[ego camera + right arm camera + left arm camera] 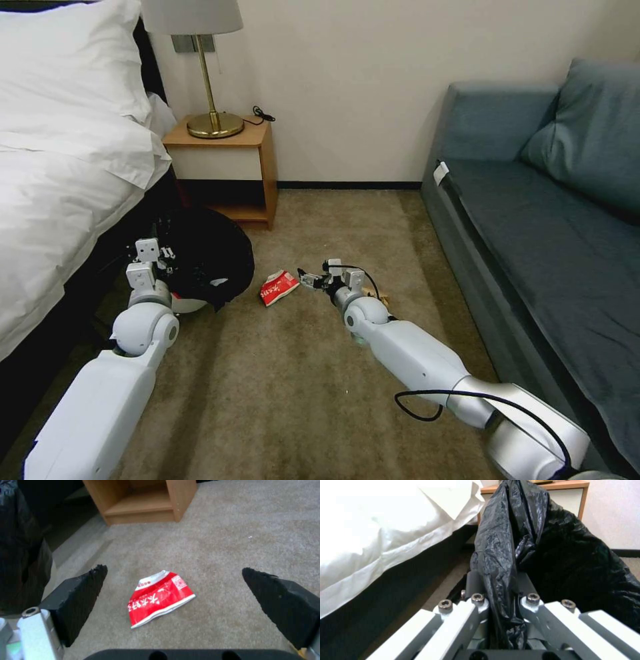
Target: Pick up the trash bin, then pick up the garbage on the floor and place it into the trash bin.
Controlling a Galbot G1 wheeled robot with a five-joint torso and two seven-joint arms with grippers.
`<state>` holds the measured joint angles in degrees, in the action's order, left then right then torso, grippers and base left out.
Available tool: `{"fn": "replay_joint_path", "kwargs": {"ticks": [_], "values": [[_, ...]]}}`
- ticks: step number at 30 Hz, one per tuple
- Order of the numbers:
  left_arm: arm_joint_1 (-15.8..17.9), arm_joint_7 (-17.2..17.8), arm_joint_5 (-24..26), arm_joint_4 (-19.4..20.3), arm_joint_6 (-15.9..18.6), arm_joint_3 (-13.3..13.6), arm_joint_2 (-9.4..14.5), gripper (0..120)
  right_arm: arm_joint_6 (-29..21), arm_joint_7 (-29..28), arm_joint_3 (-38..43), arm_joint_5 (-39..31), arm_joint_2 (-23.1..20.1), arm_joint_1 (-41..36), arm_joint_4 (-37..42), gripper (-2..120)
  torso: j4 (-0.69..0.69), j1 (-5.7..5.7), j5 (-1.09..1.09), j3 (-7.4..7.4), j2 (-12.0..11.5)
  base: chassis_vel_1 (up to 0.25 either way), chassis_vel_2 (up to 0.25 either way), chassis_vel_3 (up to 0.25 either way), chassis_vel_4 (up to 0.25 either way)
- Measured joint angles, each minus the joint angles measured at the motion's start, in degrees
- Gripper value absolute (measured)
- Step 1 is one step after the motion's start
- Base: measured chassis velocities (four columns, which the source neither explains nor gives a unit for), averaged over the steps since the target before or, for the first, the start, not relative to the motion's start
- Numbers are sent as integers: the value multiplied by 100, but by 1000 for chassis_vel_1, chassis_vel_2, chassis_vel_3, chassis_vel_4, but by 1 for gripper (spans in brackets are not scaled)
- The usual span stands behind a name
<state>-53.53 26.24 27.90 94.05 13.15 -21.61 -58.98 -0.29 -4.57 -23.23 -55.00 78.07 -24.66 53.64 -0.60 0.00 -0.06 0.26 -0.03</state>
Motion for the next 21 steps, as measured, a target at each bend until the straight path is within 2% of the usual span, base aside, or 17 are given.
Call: {"fn": "replay_joint_path", "kwargs": {"ticks": [21], "values": [[-57, 2, -6, 9, 2, -23, -30, 6, 50, 59, 16, 54, 49, -44, -78, 100, 0, 0, 0, 0, 0, -51, 45, 50, -44]]}}
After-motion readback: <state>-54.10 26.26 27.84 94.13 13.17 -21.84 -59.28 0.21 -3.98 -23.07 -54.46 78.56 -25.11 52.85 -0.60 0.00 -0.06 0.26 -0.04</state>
